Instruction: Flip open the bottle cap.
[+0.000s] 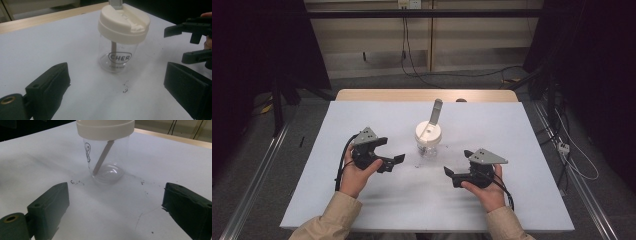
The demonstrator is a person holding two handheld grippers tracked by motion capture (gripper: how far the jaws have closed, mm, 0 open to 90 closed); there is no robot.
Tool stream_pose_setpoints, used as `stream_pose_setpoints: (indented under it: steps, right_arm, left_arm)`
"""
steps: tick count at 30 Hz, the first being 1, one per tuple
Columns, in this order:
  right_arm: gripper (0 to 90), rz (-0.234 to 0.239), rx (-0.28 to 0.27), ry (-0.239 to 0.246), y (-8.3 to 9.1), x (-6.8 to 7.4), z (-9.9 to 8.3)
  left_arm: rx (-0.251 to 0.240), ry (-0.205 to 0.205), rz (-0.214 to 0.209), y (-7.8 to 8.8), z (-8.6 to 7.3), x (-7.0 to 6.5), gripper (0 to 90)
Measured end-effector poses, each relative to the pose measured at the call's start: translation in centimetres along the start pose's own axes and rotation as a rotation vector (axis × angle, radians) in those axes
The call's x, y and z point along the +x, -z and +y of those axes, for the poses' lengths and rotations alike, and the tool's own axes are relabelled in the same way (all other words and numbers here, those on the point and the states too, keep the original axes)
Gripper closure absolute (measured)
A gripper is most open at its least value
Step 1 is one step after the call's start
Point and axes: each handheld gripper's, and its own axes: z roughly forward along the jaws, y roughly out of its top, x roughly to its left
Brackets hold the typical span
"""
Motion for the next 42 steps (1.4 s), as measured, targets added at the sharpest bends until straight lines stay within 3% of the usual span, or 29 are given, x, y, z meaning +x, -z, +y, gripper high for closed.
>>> stream_pose_setpoints:
  steps: [17, 42]
  right_arm:
    - [7.3, 0.001, 0.011, 0.015, 1.8, -0.6, -0.7]
    - [6.5, -0.041, 0.022, 0.019, 5.1, -2.4, -2.3]
  left_arm:
    - [0.01, -0.005, 0.012, 1.7, -1.9, 0.6, 5.9]
    - [0.025, 0.009, 0.048, 4.0, -4.6, 1.5, 5.9]
